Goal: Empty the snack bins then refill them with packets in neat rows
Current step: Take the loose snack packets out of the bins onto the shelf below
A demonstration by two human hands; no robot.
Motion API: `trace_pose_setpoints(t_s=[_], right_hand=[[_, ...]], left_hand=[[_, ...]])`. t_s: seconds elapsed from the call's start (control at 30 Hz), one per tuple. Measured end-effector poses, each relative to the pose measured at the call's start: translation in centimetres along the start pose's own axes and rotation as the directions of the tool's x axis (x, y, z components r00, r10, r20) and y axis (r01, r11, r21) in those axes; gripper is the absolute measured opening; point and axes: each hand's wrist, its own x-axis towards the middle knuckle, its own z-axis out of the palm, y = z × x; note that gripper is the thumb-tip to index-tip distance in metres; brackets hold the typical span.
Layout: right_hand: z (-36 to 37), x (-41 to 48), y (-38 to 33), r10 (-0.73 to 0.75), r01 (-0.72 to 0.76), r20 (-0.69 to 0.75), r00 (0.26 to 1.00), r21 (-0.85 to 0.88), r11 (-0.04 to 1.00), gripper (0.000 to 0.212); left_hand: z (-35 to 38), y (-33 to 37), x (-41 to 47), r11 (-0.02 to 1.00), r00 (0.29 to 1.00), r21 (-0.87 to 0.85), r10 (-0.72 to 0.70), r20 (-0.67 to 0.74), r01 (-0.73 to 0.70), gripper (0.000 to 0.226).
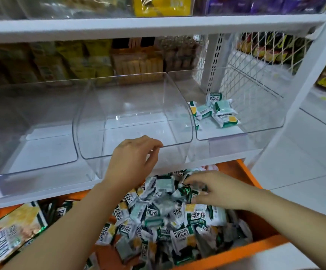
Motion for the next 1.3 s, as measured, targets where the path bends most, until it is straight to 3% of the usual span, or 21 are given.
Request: trace_pose_setpoints(t_s=[0.1,0.23,0.3,0.43,0.53,0.63,0.8,1.3], right_hand=[[-4.3,-2.1,-1.2,-0.022,0.037,-0.096,0.995,0.164,0.986,0.028],[-10.3,-1.9,-0.7,-0.028,0.135,-0.409,0.912,0.235,0.963,0.024],[-12.1,0.2,1.1,0.012,0.117,-0.469,0.883,0.245,0.963,0.023],[-13.4,6.5,5.2,0.065,-0.047,-0.356,0.932,0.058,0.997,0.056],[-13.4,11.2,7.3,0.079,-0.104,-0.232,0.970,-0.099,0.990,0.090],[-13.9,15.2,8.5,0.124,-0.146,-0.137,0.983,-0.165,0.975,0.108],[-14.0,18.5,9.1,0.143,-0.144,-0.024,0.989,-0.209,0.967,0.104],[-12.6,14.5,9.4,0.142,-0.143,-0.016,0.990,-0.114,0.983,0.096]], left_hand=[[-0.3,0.2,0.8,0.995,0.995,-0.056,-0.082,0.059,0.085,0.016],[-0.2,0.0,2.7,0.987,0.981,-0.079,-0.124,0.150,0.137,0.020],[0.0,-0.2,4.0,0.984,0.980,-0.099,-0.131,0.150,0.147,0.021],[0.8,-0.7,5.7,0.959,0.968,-0.182,-0.189,0.167,0.219,0.020],[1.0,-1.0,5.6,0.946,0.958,-0.215,-0.201,0.205,0.244,0.017],[0.9,-1.1,5.4,0.927,0.952,-0.267,-0.205,0.226,0.263,0.017],[1.0,-1.3,5.7,0.900,0.938,-0.311,-0.228,0.261,0.305,0.016],[1.1,-1.3,5.7,0.881,0.909,-0.287,-0.292,0.296,0.377,0.016]])
